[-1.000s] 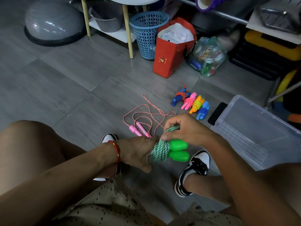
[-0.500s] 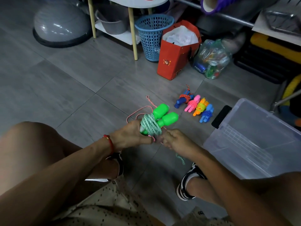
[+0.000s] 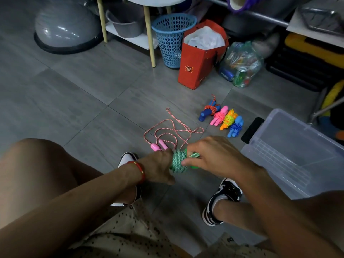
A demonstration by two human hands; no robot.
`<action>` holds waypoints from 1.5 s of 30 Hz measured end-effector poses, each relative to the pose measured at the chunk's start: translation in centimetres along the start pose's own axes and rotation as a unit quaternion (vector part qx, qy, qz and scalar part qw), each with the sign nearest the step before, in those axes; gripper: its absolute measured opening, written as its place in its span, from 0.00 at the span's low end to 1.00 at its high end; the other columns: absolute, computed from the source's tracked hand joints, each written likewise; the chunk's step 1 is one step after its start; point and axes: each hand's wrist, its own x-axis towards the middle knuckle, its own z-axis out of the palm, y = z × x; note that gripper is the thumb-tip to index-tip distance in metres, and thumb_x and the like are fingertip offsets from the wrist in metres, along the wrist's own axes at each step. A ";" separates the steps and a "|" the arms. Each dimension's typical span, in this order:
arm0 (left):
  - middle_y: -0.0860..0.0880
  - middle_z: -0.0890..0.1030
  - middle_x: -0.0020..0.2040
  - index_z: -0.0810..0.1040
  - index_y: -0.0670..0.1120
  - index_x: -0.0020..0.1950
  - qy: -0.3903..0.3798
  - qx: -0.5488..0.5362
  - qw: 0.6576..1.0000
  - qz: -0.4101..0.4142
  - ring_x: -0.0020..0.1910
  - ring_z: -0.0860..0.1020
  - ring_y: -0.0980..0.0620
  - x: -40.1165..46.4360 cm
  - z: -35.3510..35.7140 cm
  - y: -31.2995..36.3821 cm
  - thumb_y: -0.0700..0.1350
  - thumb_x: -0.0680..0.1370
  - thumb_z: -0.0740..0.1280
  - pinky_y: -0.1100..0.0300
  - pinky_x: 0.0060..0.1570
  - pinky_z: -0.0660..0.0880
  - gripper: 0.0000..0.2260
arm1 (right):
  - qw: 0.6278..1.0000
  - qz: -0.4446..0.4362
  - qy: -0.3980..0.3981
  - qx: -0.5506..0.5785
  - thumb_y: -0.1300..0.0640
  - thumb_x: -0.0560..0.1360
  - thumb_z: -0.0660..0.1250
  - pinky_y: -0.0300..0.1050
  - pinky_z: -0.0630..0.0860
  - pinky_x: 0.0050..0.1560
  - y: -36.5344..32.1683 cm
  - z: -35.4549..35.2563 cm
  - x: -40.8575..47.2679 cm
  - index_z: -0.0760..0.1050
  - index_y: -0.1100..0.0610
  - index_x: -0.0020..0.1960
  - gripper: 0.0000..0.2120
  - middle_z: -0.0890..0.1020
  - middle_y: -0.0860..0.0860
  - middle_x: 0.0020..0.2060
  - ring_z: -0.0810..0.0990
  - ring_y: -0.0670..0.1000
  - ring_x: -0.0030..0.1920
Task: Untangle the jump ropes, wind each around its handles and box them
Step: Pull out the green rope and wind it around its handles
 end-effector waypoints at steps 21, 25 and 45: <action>0.51 0.78 0.34 0.79 0.48 0.45 0.240 -0.177 0.940 0.164 0.33 0.76 0.56 -2.0 -1.0 -0.5 0.62 0.81 0.62 0.60 0.36 0.72 0.19 | 0.796 0.148 -0.039 0.585 0.58 0.74 0.73 0.36 0.68 0.28 1.9 1.6 -0.3 0.81 0.59 0.44 0.04 0.81 0.53 0.31 0.76 0.46 0.28; 0.52 0.82 0.39 0.83 0.48 0.47 0.238 -0.271 0.922 0.138 0.37 0.80 0.53 -2.1 -2.3 -1.0 0.58 0.73 0.74 0.59 0.37 0.76 0.14 | 0.792 0.136 -0.020 0.595 0.58 0.75 0.72 0.37 0.72 0.31 1.6 2.2 -0.4 0.81 0.59 0.45 0.04 0.82 0.54 0.33 0.78 0.48 0.30; 0.57 0.76 0.49 0.74 0.53 0.56 0.298 -0.180 0.917 0.194 0.47 0.76 0.57 -1.8 -2.8 -1.2 0.52 0.65 0.83 0.64 0.46 0.73 0.25 | 0.852 0.151 0.069 0.497 0.62 0.75 0.74 0.45 0.80 0.34 -0.2 2.0 0.0 0.79 0.66 0.47 0.07 0.84 0.60 0.35 0.82 0.51 0.31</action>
